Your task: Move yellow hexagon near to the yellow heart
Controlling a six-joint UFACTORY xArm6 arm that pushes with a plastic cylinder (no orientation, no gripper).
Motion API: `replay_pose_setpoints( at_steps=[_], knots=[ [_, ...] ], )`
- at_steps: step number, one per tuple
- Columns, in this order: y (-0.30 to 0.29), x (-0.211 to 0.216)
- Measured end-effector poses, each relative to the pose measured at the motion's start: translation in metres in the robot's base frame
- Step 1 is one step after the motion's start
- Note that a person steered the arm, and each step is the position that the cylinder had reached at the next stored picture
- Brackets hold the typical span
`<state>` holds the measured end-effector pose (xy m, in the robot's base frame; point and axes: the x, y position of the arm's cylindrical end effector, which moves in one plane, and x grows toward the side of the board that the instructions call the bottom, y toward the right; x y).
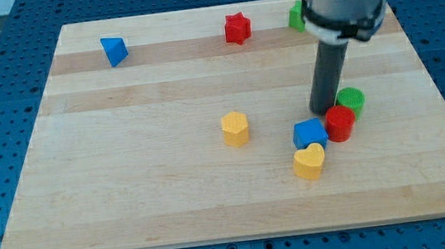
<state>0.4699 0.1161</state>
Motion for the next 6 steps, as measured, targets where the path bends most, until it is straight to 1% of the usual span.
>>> replay_pose_setpoints(
  at_steps=[1,2,3,4,5,6],
  knots=[
    [-0.007,0.007],
    [0.02,0.01],
    [-0.023,0.011],
    [-0.098,0.024],
    [-0.145,0.011],
    [-0.167,-0.024]
  ],
)
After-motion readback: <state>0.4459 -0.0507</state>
